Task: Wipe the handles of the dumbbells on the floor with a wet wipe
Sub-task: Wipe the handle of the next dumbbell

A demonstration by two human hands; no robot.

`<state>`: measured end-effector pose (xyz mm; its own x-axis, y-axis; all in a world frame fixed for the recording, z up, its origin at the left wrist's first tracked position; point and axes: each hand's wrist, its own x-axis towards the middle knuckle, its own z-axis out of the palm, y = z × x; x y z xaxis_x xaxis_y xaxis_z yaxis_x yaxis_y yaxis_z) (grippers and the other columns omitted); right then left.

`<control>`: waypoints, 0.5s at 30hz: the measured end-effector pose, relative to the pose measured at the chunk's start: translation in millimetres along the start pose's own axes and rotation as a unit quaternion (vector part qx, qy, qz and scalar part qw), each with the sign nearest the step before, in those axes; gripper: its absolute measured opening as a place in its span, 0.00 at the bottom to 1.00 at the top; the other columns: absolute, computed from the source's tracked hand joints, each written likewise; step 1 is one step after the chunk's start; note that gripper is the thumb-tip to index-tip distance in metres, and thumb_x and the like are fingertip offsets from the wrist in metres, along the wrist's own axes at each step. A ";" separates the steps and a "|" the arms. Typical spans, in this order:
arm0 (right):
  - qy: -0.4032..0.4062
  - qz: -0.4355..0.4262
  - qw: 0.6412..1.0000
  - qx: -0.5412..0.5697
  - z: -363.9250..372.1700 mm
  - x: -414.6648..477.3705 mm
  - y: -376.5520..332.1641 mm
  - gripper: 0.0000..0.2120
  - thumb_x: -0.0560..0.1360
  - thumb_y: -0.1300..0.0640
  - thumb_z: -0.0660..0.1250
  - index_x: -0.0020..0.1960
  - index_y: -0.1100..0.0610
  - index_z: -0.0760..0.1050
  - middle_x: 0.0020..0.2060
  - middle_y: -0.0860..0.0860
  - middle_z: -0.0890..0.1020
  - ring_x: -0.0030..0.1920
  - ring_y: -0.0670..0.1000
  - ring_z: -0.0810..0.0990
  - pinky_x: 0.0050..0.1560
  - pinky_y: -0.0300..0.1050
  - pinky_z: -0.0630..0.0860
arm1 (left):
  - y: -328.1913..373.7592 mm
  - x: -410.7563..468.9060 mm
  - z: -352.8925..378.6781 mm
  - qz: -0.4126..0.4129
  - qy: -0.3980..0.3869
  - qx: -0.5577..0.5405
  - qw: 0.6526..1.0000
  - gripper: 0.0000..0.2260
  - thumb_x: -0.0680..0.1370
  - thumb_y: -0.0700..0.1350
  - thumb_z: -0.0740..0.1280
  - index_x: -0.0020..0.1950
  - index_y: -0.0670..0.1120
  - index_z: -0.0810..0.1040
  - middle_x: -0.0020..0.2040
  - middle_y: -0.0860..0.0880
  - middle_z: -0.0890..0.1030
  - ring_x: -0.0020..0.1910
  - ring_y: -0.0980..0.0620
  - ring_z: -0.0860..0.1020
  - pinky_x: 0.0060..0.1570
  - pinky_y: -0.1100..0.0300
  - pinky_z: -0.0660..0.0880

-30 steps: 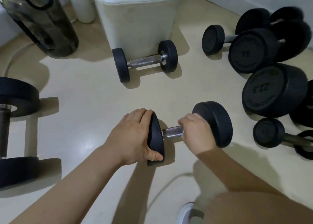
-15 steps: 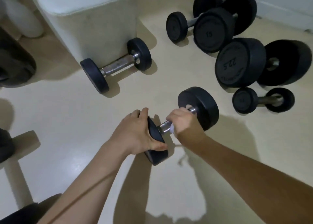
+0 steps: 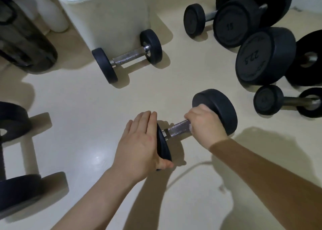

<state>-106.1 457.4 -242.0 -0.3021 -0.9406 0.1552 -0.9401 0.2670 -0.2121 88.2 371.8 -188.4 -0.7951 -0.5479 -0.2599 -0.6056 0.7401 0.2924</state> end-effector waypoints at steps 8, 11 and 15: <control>0.021 -0.007 1.000 0.018 -4.0 -25.9 -5.4 0.10 0.56 0.68 0.74 0.34 0.58 0.79 0.30 0.52 0.79 0.34 0.56 0.75 0.33 0.44 0.75 | 11.6 -25.5 9.4 0.011 0.021 0.000 1.000 0.49 0.66 0.71 0.57 0.77 0.43 0.51 0.78 0.45 0.54 0.77 0.47 0.51 0.74 0.47 0.54; 0.016 -0.014 0.998 0.064 -1.2 -35.8 -24.5 0.10 0.55 0.68 0.73 0.35 0.59 0.79 0.32 0.53 0.80 0.34 0.57 0.76 0.34 0.45 0.75 | 17.1 -24.4 6.1 -0.010 -0.001 -0.045 0.999 0.52 0.65 0.69 0.66 0.78 0.45 0.46 0.79 0.48 0.48 0.77 0.51 0.44 0.75 0.55 0.48; -0.009 -0.074 0.995 0.060 3.2 -43.8 -32.2 0.09 0.60 0.67 0.67 0.39 0.59 0.79 0.34 0.52 0.80 0.37 0.56 0.76 0.35 0.46 0.76 | 24.5 -30.0 12.3 -0.020 0.017 -0.023 0.999 0.55 0.61 0.66 0.74 0.77 0.43 0.52 0.77 0.48 0.56 0.76 0.49 0.51 0.74 0.52 0.54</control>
<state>-62.1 489.4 -245.0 -0.1588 -0.9714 0.1764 -0.9478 0.1000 -0.3029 97.7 411.1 -184.8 -0.7701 -0.5908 -0.2408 -0.6375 0.6985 0.3250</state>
